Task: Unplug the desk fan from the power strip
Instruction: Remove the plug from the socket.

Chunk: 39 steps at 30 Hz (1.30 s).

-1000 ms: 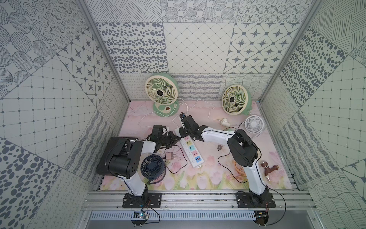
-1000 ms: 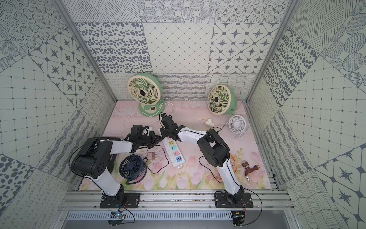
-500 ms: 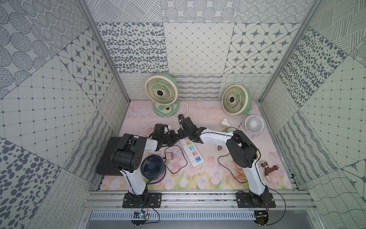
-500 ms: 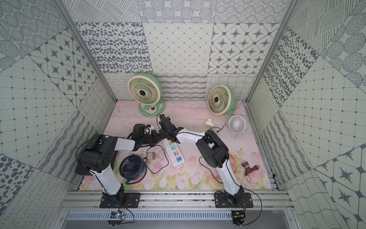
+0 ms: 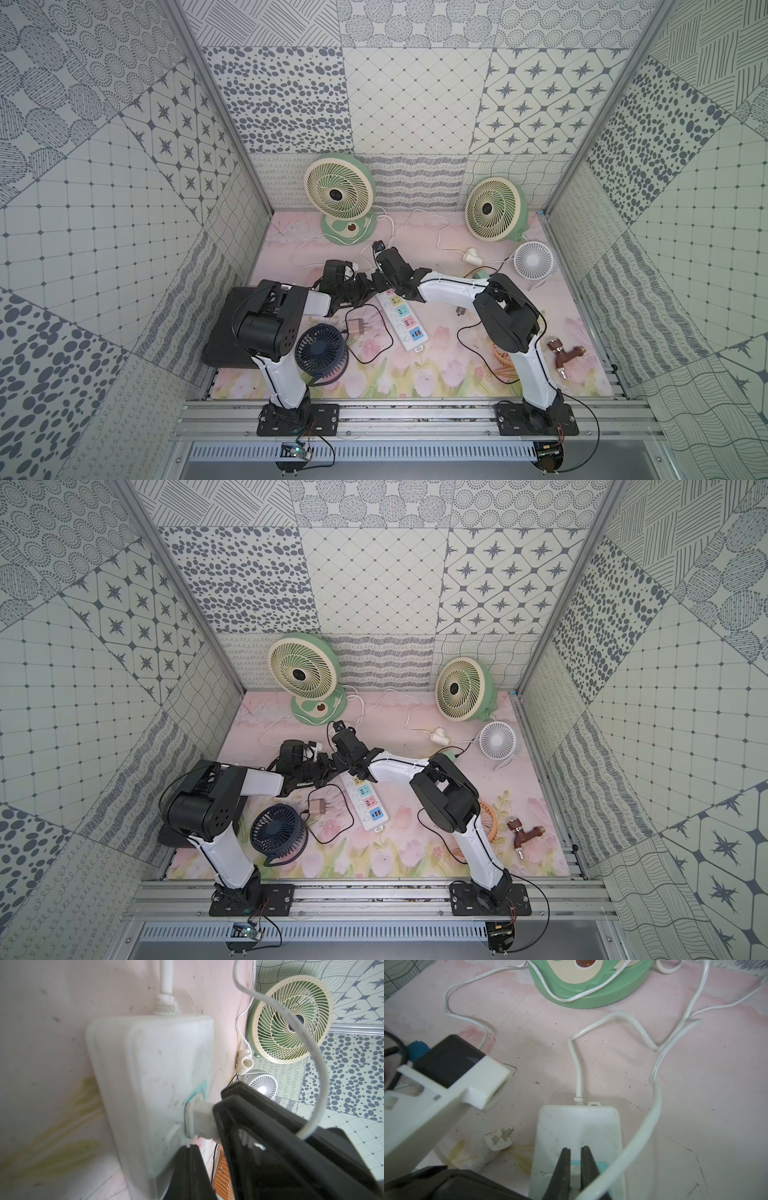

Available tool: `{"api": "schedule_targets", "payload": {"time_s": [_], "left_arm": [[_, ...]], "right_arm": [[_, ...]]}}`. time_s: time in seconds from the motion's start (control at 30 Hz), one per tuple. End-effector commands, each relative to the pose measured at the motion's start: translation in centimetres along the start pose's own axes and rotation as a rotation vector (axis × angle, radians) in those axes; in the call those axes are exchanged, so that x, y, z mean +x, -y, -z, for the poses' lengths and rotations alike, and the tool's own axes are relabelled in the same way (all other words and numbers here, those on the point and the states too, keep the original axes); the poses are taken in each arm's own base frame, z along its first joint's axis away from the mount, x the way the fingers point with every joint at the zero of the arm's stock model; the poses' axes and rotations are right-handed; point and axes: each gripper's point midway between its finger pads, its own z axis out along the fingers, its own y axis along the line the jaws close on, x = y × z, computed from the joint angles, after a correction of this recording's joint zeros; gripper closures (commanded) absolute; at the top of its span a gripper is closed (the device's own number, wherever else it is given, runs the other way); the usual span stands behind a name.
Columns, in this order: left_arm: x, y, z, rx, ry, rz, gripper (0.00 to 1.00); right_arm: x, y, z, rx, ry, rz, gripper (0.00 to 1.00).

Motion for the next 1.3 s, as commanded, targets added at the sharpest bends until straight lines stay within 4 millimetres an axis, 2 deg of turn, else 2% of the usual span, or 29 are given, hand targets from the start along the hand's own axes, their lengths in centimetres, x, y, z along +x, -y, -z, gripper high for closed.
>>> {"api": "schedule_targets", "payload": {"time_s": [0.0,0.1,0.17,0.23,0.43,0.5,0.67,0.77,0.9,0.97,1.1,1.17,1.27], "left_arm": [[0.6,-3.5,-0.1,-0.133,-0.001,0.066,1.0],[0.7,-3.5,-0.1,-0.133,-0.003,0.064,1.0],[0.7,-3.5,-0.1,-0.133,-0.003,0.064,1.0],[0.7,-3.5,-0.1,-0.134,-0.003,0.064,1.0],[0.7,-3.8,-0.2,-0.136,-0.006,0.068,1.0],[0.7,-3.8,-0.2,-0.136,-0.008,0.072,1.0],[0.8,-3.8,-0.2,-0.136,-0.011,0.071,1.0],[0.7,-3.7,-0.2,-0.134,-0.009,0.068,1.0],[0.7,-3.7,-0.2,-0.136,-0.009,0.067,1.0],[0.8,-3.8,-0.2,-0.136,-0.01,0.066,1.0],[0.8,-3.8,-0.2,-0.134,-0.01,0.066,1.0],[0.8,-3.7,-0.1,-0.134,-0.007,0.065,1.0],[0.6,-3.5,0.0,-0.132,-0.001,0.058,1.0]], "right_arm": [[-1.3,-1.2,0.4,-0.011,0.041,0.03,1.0],[-1.2,0.8,0.2,-0.053,0.037,-0.103,1.0],[-1.3,1.5,0.2,-0.071,0.039,-0.159,1.0],[-1.3,1.3,0.2,-0.055,0.036,-0.126,1.0],[-1.2,-1.6,0.4,0.006,0.043,0.063,1.0],[-1.3,-1.3,0.4,0.004,0.044,0.045,1.0],[-1.4,0.8,0.5,-0.023,0.048,-0.062,1.0],[-1.3,0.3,0.4,-0.016,0.044,-0.03,1.0],[-1.4,-1.7,0.7,0.024,0.058,0.095,1.0],[-1.5,-1.3,0.7,0.011,0.057,0.059,1.0],[-1.4,0.9,0.6,-0.038,0.05,-0.093,1.0],[-1.4,1.1,0.7,-0.033,0.052,-0.09,1.0],[-1.4,0.2,0.9,0.01,0.051,-0.003,1.0]]}}
